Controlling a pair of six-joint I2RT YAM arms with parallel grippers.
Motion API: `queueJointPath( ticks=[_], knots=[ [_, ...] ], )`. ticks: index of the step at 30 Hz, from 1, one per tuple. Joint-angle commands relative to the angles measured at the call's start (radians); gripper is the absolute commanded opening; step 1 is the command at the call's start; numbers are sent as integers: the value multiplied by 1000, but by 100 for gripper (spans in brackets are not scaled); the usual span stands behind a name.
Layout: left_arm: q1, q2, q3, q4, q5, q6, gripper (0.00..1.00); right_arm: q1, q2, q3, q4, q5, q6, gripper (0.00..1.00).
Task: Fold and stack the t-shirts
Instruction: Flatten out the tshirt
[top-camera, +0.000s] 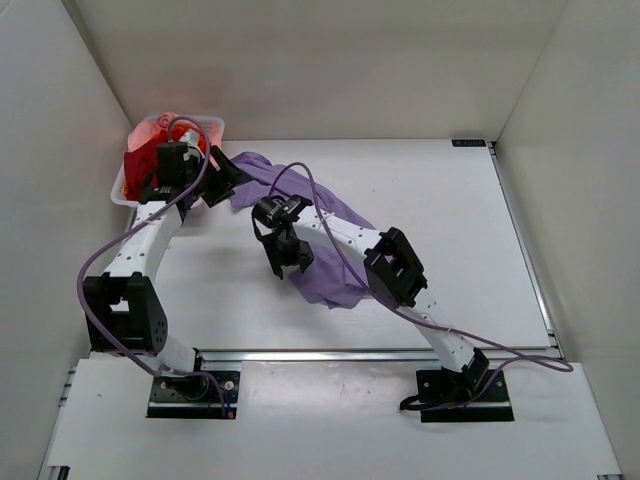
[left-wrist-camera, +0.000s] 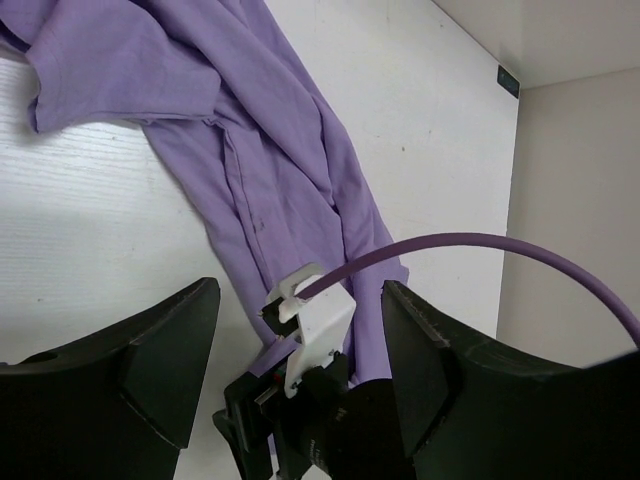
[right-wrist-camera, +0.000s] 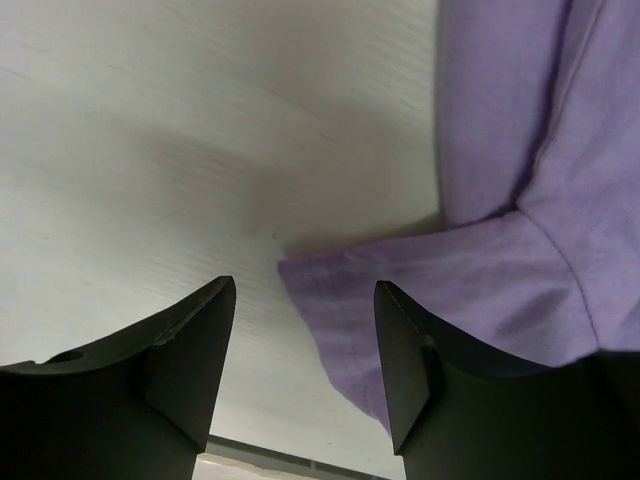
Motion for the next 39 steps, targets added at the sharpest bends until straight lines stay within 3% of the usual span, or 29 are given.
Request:
queueJointPath(
  ticks=[1, 8, 13, 19, 21, 23, 25, 29, 31, 35, 39],
  knots=[
    [7, -71, -29, 17, 34, 2, 76, 9, 3, 39, -62, 67, 57, 55],
    [14, -147, -112, 28, 58, 17, 77, -6, 34, 61, -72, 31, 72, 53],
    [14, -193, -123, -10, 55, 34, 77, -11, 115, 196, -157, 21, 77, 52],
    [10, -200, -124, -21, 104, 40, 78, -14, 198, 334, -240, 8, 75, 43],
    [12, -202, -129, -22, 110, 43, 77, -14, 189, 316, -234, 1, 71, 31],
    [12, -207, -132, -24, 110, 55, 76, -11, 186, 312, -237, 7, 66, 0],
    [12, -216, -129, -32, 109, 84, 75, -3, 158, 294, -237, 2, 64, 0],
    [3, -200, -120, -85, 101, 160, 63, -5, 26, 214, -237, 40, 8, 0],
    [-14, -191, -130, -110, 84, 215, 59, -11, -104, 98, -237, 94, -24, 0],
    [-51, -176, -169, -128, 34, 259, 59, -46, -331, -159, -221, 163, -64, 1],
    [-59, -157, -206, -119, -35, 261, 68, -122, -637, -501, -121, 166, -69, 0]
  ],
)
